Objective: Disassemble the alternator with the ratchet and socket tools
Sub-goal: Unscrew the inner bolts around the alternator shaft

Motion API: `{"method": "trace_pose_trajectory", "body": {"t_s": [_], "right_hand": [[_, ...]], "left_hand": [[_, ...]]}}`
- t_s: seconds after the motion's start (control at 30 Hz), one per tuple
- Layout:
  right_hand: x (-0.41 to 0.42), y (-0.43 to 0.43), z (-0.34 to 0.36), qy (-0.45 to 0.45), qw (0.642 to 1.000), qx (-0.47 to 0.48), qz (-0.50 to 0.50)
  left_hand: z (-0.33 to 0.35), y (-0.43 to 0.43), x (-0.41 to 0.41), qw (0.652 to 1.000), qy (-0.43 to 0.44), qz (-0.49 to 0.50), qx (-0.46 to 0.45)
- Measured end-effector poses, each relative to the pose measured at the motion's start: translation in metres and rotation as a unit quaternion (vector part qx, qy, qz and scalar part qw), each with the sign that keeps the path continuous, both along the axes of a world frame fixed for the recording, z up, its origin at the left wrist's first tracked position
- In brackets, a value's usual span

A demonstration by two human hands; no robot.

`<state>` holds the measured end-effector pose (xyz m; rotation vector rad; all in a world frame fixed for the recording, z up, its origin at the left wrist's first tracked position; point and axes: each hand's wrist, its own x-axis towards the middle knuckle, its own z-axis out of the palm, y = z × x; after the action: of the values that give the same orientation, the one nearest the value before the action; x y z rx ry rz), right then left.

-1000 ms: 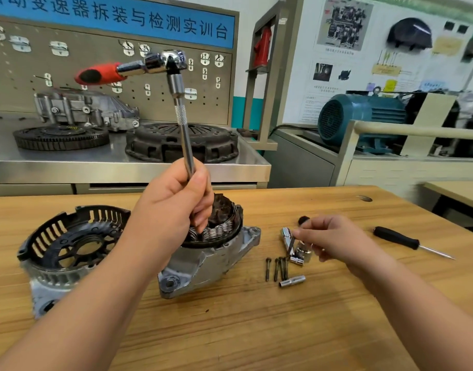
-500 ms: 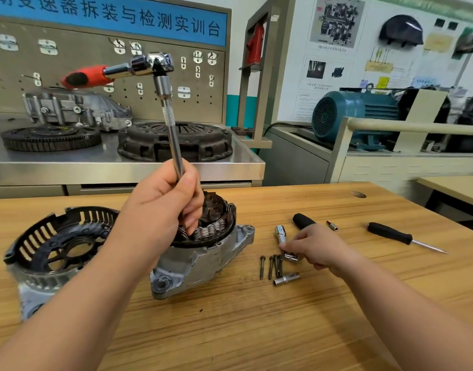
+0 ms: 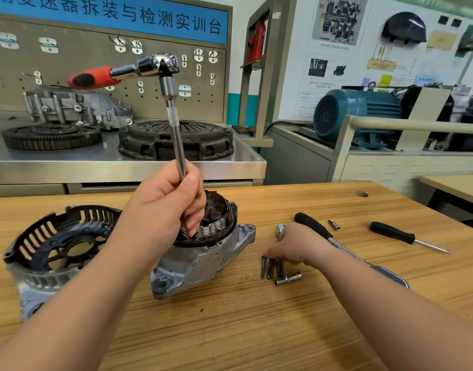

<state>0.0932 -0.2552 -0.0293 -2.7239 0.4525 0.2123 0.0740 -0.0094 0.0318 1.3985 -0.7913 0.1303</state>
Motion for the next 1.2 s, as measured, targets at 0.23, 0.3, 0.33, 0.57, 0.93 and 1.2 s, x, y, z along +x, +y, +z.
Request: {"method": "trace_pose_trajectory", "body": {"t_s": [0.23,0.3,0.33,0.57,0.93,1.2], "right_hand": [[-0.008,-0.007,0.005,-0.08,0.996,0.017,-0.023],[-0.016,-0.006,0.014,-0.137,0.986,0.091,-0.017],[-0.021,-0.003,0.02,-0.184,0.97,0.158,-0.005],[-0.053,0.05,0.089,-0.278,0.708,0.613,0.213],[-0.031,0.093,0.123,-0.161,0.44,0.843,0.265],[-0.021,0.07,0.116,-0.272,0.439,0.837,0.181]], "left_hand": [[-0.001,-0.002,-0.001,1.0,-0.005,0.003,0.029],[-0.001,-0.003,-0.001,0.999,-0.009,0.003,0.042],[-0.002,-0.004,-0.001,0.999,-0.011,0.002,0.049],[-0.012,-0.016,-0.006,0.99,-0.028,-0.003,0.14],[0.001,-0.015,-0.011,0.998,0.043,-0.018,0.035],[-0.005,-0.002,0.002,0.893,-0.163,0.299,0.296]]}}
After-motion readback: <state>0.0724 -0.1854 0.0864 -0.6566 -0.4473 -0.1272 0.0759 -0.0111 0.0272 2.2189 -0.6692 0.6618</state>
